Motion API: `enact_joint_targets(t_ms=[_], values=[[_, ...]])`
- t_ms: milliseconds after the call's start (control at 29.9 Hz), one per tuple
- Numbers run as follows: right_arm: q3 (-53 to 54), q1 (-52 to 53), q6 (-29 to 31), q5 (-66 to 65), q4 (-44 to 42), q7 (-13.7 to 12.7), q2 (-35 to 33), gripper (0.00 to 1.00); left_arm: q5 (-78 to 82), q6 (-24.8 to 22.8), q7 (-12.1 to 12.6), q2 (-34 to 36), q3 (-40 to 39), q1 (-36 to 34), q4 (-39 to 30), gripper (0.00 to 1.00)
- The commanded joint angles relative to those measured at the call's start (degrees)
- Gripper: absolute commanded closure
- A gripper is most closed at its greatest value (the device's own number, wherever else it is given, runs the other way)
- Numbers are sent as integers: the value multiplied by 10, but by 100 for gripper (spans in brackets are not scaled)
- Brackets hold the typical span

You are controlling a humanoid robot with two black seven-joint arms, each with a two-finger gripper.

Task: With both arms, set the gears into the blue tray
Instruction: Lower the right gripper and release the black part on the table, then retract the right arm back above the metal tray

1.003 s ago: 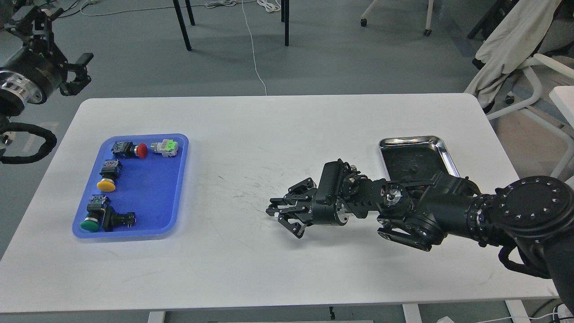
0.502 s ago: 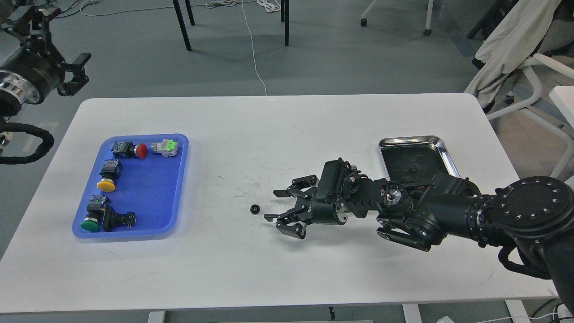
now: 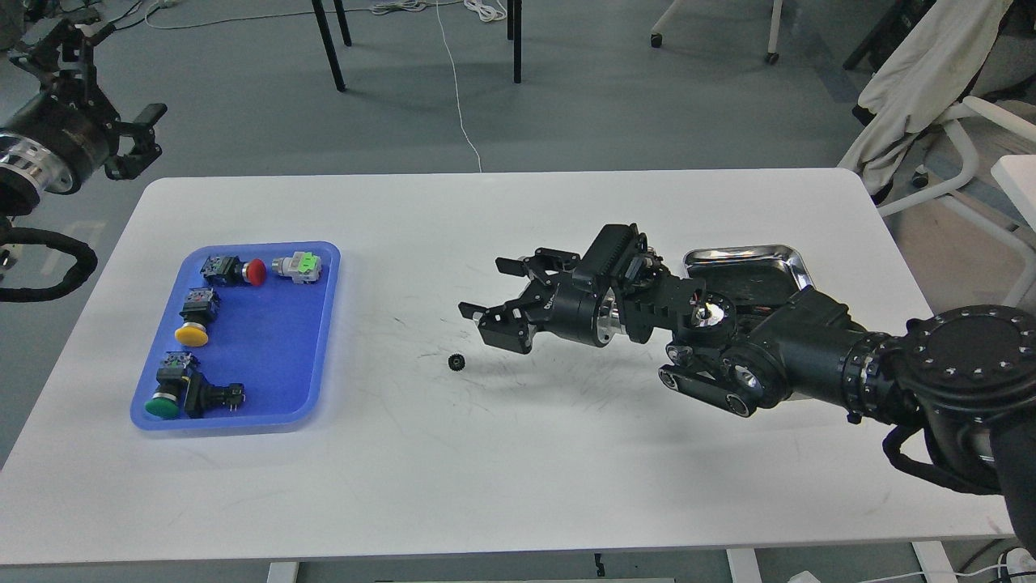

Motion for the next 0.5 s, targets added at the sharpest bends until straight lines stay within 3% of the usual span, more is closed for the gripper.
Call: enact_joint_targets(t_ms=[0,268,468], values=[[20,17,0,49,0,-3,0,13,1,-1,0,6,5,0,-19,1],[87,36,1,185,1,-10,0,10,52,-10,0,47,55,-1,-105,1],[123,40,1,285,2,-10,-61,7,92,-6,-1,101,55,-2,-214,1]])
